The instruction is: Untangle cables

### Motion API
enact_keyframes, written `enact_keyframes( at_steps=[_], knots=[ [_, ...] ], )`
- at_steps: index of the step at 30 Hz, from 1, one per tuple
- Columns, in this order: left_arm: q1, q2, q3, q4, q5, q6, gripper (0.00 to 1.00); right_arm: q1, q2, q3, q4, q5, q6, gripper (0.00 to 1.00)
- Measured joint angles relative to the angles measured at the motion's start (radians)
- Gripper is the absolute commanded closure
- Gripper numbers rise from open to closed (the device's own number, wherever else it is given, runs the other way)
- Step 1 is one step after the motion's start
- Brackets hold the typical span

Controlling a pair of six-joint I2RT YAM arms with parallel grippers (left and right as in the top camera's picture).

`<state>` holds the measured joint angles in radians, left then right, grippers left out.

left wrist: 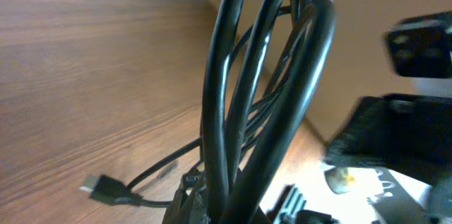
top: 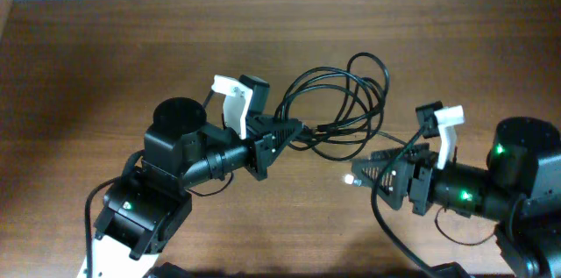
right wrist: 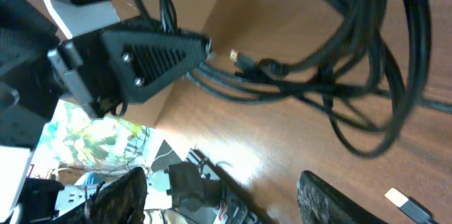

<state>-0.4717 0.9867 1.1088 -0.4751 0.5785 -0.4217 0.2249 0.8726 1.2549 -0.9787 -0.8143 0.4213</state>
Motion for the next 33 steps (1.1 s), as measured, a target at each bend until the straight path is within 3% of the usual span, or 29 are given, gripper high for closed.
enact_keyframes(
  at_steps=[3, 5, 6, 7, 8, 9, 13, 19, 24, 29, 31, 32, 33],
  knots=[
    [0.0, 0.0, 0.0, 0.046, 0.095, -0.021, 1.0, 0.0, 0.062, 0.0, 0.076, 0.0, 0.037, 0.45],
    [0.0, 0.0, 0.0, 0.048, 0.146, -0.029, 1.0, 0.0, 0.119, 0.0, 0.142, 0.006, 0.051, 0.46],
    [0.002, 0.0, 0.0, 0.048, 0.168, -0.032, 1.0, 0.0, 0.147, 0.0, 0.172, 0.021, 0.059, 0.52],
    [0.002, 0.0, 0.0, 0.049, 0.188, -0.032, 1.0, 0.0, 0.168, 0.0, 0.181, 0.038, 0.07, 0.63],
    [0.002, 0.0, 0.0, 0.049, 0.212, -0.028, 1.0, 0.0, 0.198, 0.0, 0.193, 0.055, 0.081, 0.9],
    [0.002, 0.0, 0.0, 0.049, 0.249, -0.013, 1.0, 0.0, 0.236, 0.0, 0.204, 0.066, 0.099, 0.96],
    [0.003, 0.001, 0.0, 0.019, 0.313, 0.125, 1.0, 0.0, 0.266, 0.0, 0.212, 0.035, 0.095, 0.96],
    [0.002, -0.001, 0.0, -0.211, 0.026, 0.223, 1.0, 0.0, 0.039, 0.0, 0.216, -0.117, -0.07, 0.96],
    [0.002, -0.001, 0.0, -0.233, 0.055, 0.28, 1.0, -0.001, -0.135, 0.0, 0.189, 0.203, -0.088, 0.96],
    [0.002, -0.001, 0.0, -0.244, 0.295, 0.532, 1.0, 0.0, -0.106, 0.005, -0.06, 0.682, -0.026, 0.94],
    [0.002, -0.001, 0.0, -0.243, 0.347, 0.586, 1.0, 0.0, -0.067, 0.005, -0.132, 0.825, 0.017, 0.84],
    [0.002, -0.001, 0.0, -0.243, 0.36, 0.6, 1.0, 0.0, -0.045, 0.005, -0.156, 0.875, 0.032, 0.76],
    [0.002, -0.001, 0.0, -0.243, 0.368, 0.61, 1.0, 0.0, -0.024, 0.005, -0.17, 0.912, 0.043, 0.6]
  ],
)
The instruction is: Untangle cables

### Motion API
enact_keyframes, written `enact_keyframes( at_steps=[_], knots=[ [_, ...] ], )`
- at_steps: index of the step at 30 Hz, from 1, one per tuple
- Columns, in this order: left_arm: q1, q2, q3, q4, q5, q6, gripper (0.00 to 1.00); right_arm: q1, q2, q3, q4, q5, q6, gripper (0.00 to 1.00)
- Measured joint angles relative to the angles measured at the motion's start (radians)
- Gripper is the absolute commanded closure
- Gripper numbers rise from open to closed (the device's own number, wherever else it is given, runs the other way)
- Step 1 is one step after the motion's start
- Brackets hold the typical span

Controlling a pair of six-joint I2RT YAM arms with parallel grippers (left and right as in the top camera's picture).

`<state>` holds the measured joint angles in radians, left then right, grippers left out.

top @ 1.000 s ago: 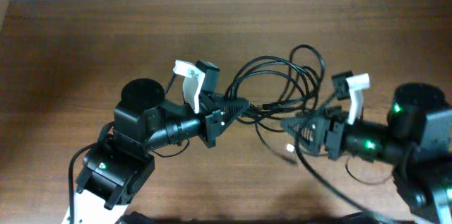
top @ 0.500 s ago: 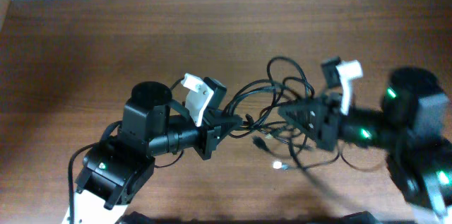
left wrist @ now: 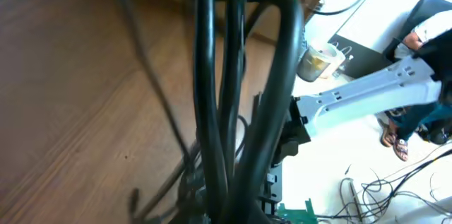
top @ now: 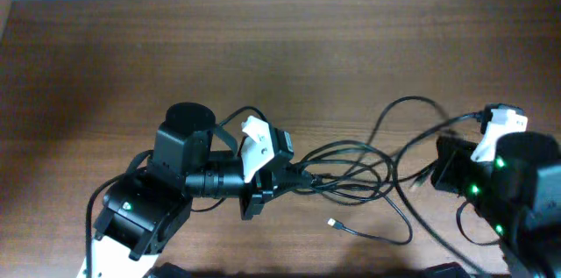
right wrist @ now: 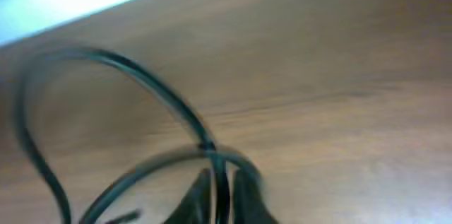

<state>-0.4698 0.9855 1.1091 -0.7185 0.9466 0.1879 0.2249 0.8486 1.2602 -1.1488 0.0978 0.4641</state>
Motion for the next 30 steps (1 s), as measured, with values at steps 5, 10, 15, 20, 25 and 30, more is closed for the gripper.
enact_keyframes(
  at_steps=[5, 10, 15, 20, 25, 30],
  knots=[
    [0.0, 0.0, 0.0, -0.003, -0.015, 0.016, 1.0, -0.001, 0.09, 0.0, -0.029, 0.077, 0.017, 0.41],
    [0.0, 0.0, 0.0, -0.003, -0.164, -0.015, 1.0, -0.001, 0.098, 0.0, -0.024, -0.076, 0.004, 0.4],
    [0.0, 0.0, 0.0, 0.002, -0.33, -0.116, 1.0, -0.001, 0.07, 0.0, 0.073, -0.49, -0.198, 0.41],
    [0.0, 0.0, 0.0, 0.05, -0.35, -0.182, 1.0, -0.001, 0.089, 0.0, 0.14, -0.839, -0.15, 0.41],
    [0.0, 0.0, 0.0, 0.056, -0.349, -0.166, 1.0, -0.001, 0.187, 0.0, 0.186, -0.901, 0.248, 0.42],
    [0.0, 0.0, 0.0, 0.056, -0.351, -0.093, 1.0, -0.001, 0.254, 0.0, 0.257, -0.956, 0.592, 0.41]
  ],
)
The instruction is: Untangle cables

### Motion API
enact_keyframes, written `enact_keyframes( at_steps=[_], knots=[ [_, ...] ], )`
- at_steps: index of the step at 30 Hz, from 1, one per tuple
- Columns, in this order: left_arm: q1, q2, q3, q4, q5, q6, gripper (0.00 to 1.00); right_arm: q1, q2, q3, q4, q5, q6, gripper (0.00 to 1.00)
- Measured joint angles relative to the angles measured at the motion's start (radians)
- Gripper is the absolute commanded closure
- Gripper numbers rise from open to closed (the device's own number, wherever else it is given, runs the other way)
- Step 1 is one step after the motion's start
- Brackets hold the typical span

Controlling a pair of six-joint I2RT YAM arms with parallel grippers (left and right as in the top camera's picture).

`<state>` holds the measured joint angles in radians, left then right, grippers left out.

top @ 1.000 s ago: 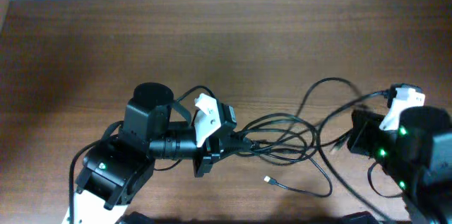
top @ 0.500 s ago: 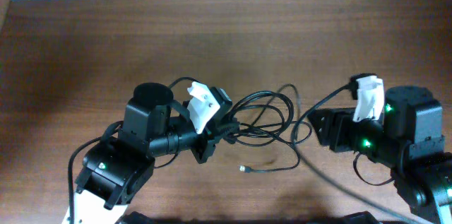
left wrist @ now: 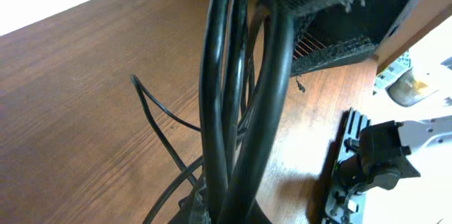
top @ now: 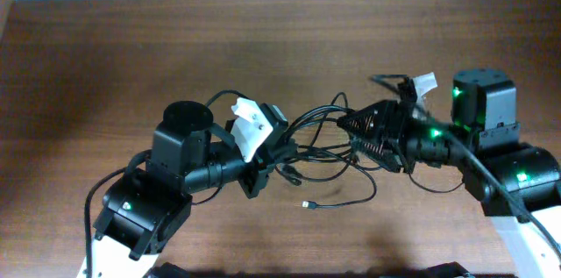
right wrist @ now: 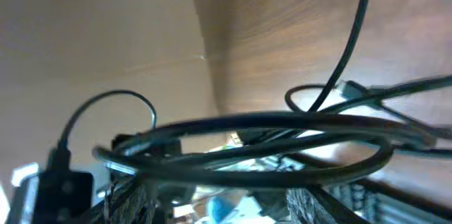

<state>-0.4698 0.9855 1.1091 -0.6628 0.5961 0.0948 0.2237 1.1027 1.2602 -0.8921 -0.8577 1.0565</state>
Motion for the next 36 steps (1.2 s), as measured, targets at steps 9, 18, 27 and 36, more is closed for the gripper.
enact_keyframes(
  at_steps=[9, 18, 27, 36],
  knots=[
    [0.0, 0.0, 0.0, 0.081, 0.013, 0.061, 1.0, 0.0, 0.014, 0.0, 0.051, -0.039, 0.243, 0.36],
    [-0.071, 0.0, 0.0, 0.092, 0.023, 0.172, 1.0, 0.01, 0.014, 0.0, 0.143, -0.041, 0.309, 0.96],
    [-0.078, 0.128, 0.0, 0.008, -0.3, 0.061, 0.01, 0.089, 0.023, 0.0, 0.144, 0.086, 0.005, 0.96],
    [-0.078, 0.308, 0.0, -0.003, -0.291, -0.064, 0.01, 0.086, 0.023, 0.0, 0.1, 0.337, -0.177, 0.96]
  ],
)
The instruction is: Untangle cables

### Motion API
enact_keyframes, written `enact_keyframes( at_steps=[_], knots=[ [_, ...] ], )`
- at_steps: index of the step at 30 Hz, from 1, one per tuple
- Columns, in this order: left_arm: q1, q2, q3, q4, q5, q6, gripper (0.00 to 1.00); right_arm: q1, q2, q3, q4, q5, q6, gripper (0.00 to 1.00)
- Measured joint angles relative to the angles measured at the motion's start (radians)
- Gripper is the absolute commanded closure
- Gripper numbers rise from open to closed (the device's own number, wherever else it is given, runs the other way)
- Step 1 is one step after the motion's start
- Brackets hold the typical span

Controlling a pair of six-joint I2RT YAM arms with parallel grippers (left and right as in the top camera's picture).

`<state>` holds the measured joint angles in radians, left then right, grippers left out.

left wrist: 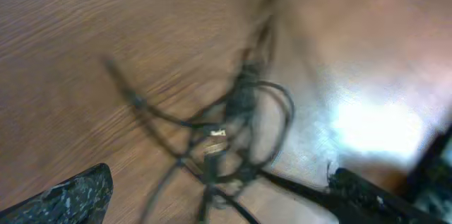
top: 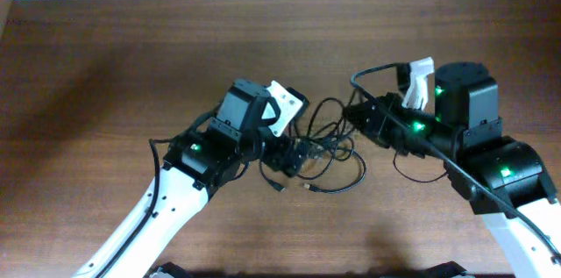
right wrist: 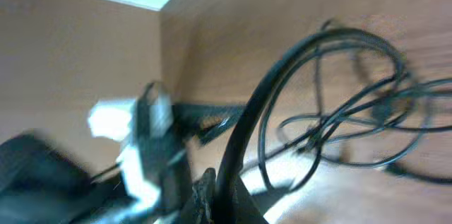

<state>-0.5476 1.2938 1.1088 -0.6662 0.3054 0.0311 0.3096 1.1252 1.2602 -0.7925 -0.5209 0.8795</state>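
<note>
A tangle of thin black cables [top: 329, 151] lies on the wooden table [top: 105, 67] between the two arms. My left gripper [top: 294, 155] hovers just left of it. Blurred in the left wrist view, the cable tangle [left wrist: 233, 125] lies on the wood under the left gripper [left wrist: 217, 179], which stands wide open with nothing between its fingers. My right gripper [top: 359, 118] is at the tangle's right side. In the right wrist view the right gripper [right wrist: 224, 181] is shut on one black cable [right wrist: 261, 104], which arches up out of it toward the cable tangle [right wrist: 339, 125].
One cable loop [top: 379, 72] rises over the right arm's white wrist part [top: 419, 81]. A small plug end [top: 306, 188] lies on the wood in front of the tangle. The table's back edge meets a pale wall.
My left gripper was shut on a bundle of cable loops; now it is open above them and the arm reaches further right. The right gripper, then open at the bundle, is now shut on one cable.
At first my left gripper held a bundle of loops while the right stood open to the right. Then the right was shut on a strand far to the right. It was later open at the bundle. Now the right holds a cable and the left has let go.
</note>
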Motion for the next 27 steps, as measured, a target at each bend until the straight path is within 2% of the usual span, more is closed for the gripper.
enact_keyframes(
  at_steps=[2, 5, 8, 10, 14, 19, 24, 27],
  knots=[
    [0.0, -0.09, 0.0, -0.001, 0.196, 0.137, 0.01, -0.045, 0.001, 0.0, 0.0, 0.213, -0.044, 0.96],
    [-0.001, -0.306, 0.0, -0.028, 0.393, 0.313, 0.01, -0.142, 0.018, 0.0, -0.003, 0.38, -0.084, 0.96],
    [-0.002, -0.401, 0.002, -0.053, 0.376, 0.362, 0.01, -0.218, 0.026, 0.0, -0.026, 0.338, -0.14, 0.96],
    [-0.002, -0.406, 0.002, -0.048, 0.343, 0.359, 0.01, -0.235, 0.024, 0.0, 0.023, 0.213, -0.227, 0.96],
    [-0.002, -0.321, 0.001, -0.016, 0.311, 0.351, 0.01, -0.235, -0.03, 0.043, 0.024, -0.026, -0.34, 0.96],
    [-0.002, -0.119, 0.001, 0.122, 0.324, 0.348, 0.01, -0.235, -0.158, 0.083, 0.019, -0.107, -0.365, 0.96],
    [-0.003, 0.084, 0.001, 0.27, 0.488, 0.346, 0.01, -0.235, -0.167, 0.085, 0.021, -0.114, -0.36, 0.96],
    [-0.019, 0.18, 0.001, 0.309, 0.585, 0.346, 0.01, -0.235, -0.166, 0.085, 0.034, -0.113, -0.36, 0.96]
  ],
)
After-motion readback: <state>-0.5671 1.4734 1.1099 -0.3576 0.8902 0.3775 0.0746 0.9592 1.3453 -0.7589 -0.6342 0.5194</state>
